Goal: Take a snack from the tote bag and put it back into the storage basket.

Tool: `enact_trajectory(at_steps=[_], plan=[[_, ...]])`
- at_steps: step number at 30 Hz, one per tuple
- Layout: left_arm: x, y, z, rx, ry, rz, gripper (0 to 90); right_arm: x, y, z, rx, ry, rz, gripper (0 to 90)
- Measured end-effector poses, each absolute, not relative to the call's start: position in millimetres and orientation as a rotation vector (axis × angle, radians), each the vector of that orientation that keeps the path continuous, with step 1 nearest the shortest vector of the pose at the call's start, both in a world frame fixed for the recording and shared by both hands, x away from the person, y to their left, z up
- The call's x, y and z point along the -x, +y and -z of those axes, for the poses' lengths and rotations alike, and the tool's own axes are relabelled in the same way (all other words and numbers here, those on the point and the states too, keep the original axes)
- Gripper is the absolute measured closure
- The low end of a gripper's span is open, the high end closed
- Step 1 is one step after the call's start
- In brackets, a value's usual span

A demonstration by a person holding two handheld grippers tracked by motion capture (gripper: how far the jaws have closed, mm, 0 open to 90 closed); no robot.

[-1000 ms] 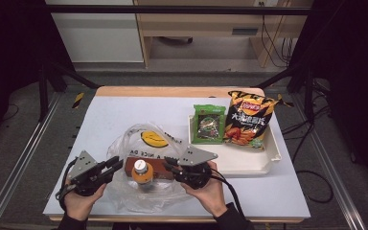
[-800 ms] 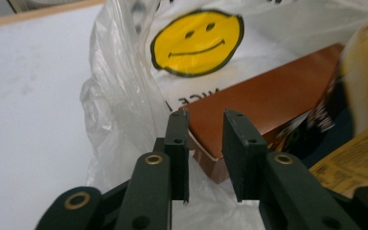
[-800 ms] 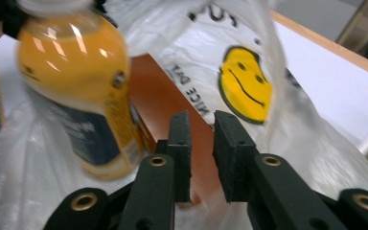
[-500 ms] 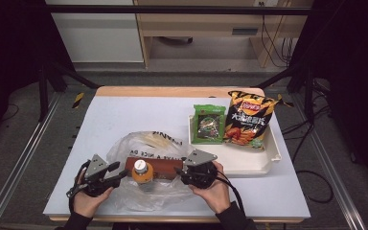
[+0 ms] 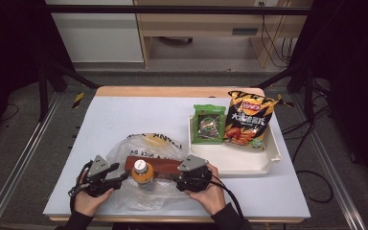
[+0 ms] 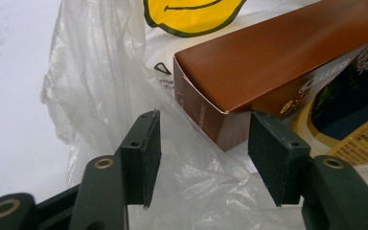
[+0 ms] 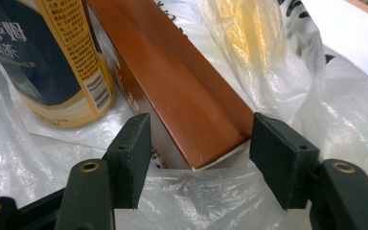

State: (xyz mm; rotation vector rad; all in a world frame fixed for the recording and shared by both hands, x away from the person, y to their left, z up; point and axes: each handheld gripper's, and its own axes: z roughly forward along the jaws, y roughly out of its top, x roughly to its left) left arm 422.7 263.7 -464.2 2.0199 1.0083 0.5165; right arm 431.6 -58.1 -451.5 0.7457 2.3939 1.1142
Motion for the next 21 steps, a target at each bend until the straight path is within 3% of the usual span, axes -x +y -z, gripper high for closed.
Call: enact_trajectory(at_steps=[11,17,21], plan=[[-432.0,270.6,466.6,-2.009,1.047,-0.517,58.7,-420.6,-55.7,452.4,-0.801,2.452,-1.223,46.7],[-436.5,269.8,468.8,-2.014,1.051,-0.507,61.4,-432.1,-51.8,447.2,-0.764,2.389,-1.256,36.5],[-436.7,270.1,469.7,-2.022,1.049,-0.501,62.6,-438.4,-46.5,453.1,-0.774,2.424,-1.228,36.3]])
